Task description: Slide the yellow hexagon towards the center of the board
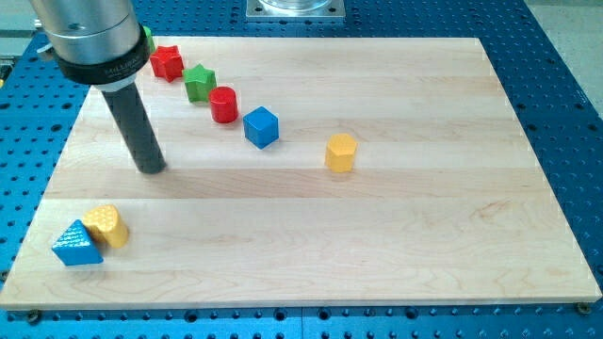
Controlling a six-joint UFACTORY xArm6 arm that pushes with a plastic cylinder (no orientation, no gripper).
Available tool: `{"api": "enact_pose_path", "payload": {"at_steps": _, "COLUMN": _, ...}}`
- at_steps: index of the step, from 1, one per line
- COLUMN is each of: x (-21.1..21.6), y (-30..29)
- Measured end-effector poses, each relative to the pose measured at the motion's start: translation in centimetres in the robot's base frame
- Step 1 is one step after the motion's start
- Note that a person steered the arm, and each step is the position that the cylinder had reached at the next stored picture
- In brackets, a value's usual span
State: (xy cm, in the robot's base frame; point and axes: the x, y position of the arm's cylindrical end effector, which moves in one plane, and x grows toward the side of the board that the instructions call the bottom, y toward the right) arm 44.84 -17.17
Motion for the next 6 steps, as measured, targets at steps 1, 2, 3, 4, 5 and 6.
{"api": "enact_pose_path", "payload": {"at_steps": 1, "x": -1.5, "y": 5.3}}
{"api": "enact_pose_path", "payload": {"at_steps": 2, "x": -3.3, "y": 9.8}}
{"api": "enact_pose_path", "payload": {"at_steps": 3, "x": -2.0, "y": 10.1}}
{"api": "enact_pose_path", "payload": {"at_steps": 4, "x": 4.2, "y": 14.9}}
{"api": "enact_pose_path", "payload": {"at_steps": 5, "x": 4.9, "y": 27.5}}
{"api": "enact_pose_path", "payload": {"at_steps": 6, "x": 2.8, "y": 33.1}}
